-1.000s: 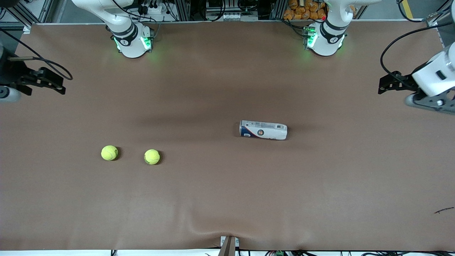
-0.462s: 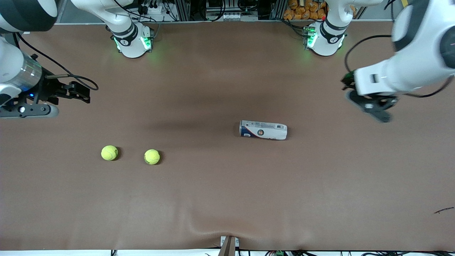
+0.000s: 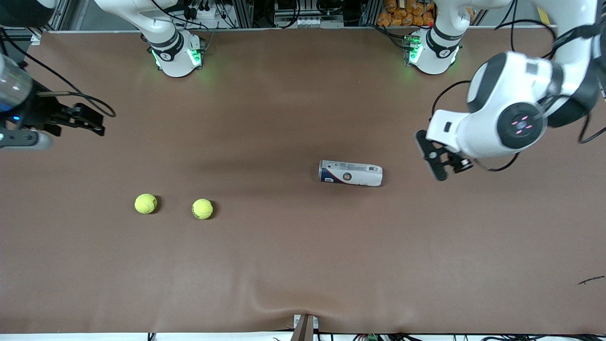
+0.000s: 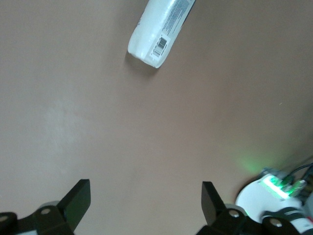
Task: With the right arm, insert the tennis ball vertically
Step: 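Reach the left gripper down to the lying white tennis ball can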
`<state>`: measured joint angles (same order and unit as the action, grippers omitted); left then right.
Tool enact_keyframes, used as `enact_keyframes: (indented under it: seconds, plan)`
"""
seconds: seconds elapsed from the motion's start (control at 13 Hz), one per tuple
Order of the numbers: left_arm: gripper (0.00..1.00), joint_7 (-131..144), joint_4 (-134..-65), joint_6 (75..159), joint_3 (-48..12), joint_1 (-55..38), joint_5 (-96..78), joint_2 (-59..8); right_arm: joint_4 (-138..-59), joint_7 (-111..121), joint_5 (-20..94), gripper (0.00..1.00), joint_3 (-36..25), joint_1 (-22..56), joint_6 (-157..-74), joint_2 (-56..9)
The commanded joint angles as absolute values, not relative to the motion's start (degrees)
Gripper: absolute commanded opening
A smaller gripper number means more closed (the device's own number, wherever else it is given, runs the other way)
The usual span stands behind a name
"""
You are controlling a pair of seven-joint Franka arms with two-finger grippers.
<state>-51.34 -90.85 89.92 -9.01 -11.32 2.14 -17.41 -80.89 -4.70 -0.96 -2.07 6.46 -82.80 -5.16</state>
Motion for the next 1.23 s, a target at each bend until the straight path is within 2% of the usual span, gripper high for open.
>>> enact_keyframes:
  seconds: [0.0, 0.46, 0.69, 1.15]
  plan:
    - [1.00, -55.01, -90.87, 94.28, -10.98, -14.66, 6.58, -20.37, -81.04, -3.96, -1.14, 1.00, -1.50, 5.62, -82.88, -3.70]
    - [1.00, -58.62, -96.49, 109.31, -11.86, -19.76, 8.96, -25.66, -81.04, -4.04, -1.14, 1.00, -1.58, 5.62, -84.20, -3.69]
    - [1.00, -56.27, -96.59, 111.44, -11.78, -25.04, 11.06, -27.24, -81.04, -3.87, -1.23, 1.00, -1.67, 5.54, -83.76, -3.52]
    - [1.00, -49.67, -97.38, 115.48, -11.87, -27.42, 17.04, -31.46, -81.04, -3.95, -1.58, 1.00, -1.32, 5.27, -84.19, -3.69]
